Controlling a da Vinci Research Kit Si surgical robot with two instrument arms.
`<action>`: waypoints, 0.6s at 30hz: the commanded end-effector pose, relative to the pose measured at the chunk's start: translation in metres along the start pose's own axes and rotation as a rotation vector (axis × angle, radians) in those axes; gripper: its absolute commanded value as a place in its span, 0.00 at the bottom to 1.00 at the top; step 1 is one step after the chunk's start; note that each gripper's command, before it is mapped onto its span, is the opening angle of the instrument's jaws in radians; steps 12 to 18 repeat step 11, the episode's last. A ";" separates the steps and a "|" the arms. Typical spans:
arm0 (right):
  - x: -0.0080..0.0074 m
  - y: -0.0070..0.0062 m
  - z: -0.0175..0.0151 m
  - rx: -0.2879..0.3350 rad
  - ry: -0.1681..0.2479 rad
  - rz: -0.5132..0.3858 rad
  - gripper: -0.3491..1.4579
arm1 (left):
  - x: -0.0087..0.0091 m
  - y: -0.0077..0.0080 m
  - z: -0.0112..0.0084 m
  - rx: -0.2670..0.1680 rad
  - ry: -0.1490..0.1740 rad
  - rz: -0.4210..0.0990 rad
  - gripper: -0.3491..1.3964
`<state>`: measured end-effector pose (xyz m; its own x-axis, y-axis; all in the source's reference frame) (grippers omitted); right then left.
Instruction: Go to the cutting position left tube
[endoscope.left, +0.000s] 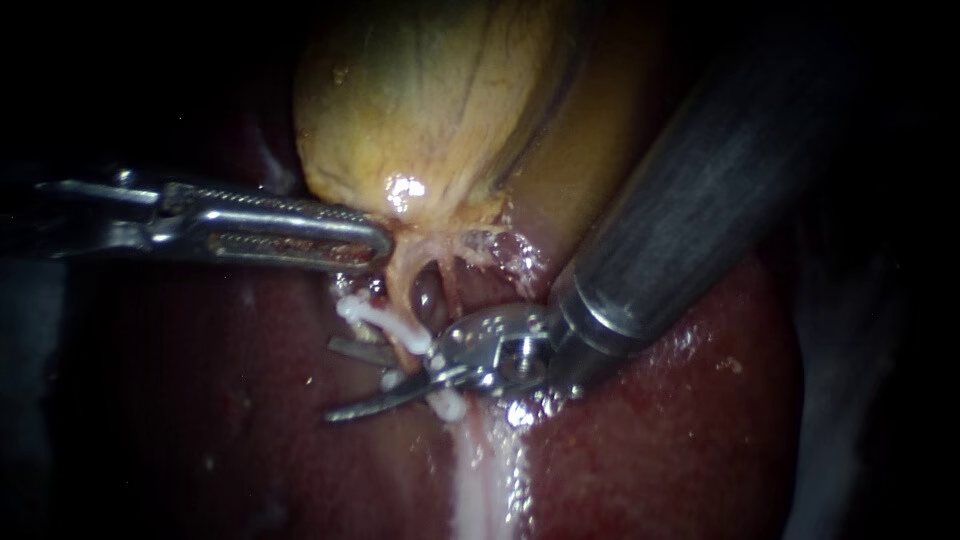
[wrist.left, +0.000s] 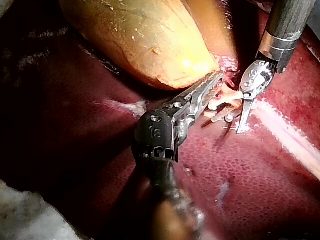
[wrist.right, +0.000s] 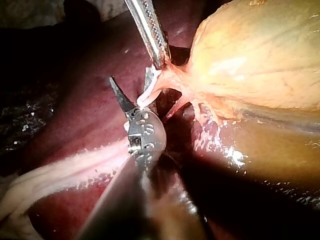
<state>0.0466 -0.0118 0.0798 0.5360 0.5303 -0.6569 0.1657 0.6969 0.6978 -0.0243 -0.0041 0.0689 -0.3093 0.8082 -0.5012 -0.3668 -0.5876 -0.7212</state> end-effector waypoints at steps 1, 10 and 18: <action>0.0000 0.0001 0.0000 -0.001 0.000 -0.001 0.92 | 0.0000 0.0000 0.0000 0.000 0.000 0.000 0.00; -0.0001 0.0002 -0.0001 -0.001 0.000 -0.001 0.92 | 0.0000 0.0000 0.0001 0.000 0.000 0.000 0.00; -0.0001 0.0002 -0.0001 -0.001 0.000 -0.001 0.92 | 0.0000 0.0000 0.0001 0.000 0.000 0.000 0.00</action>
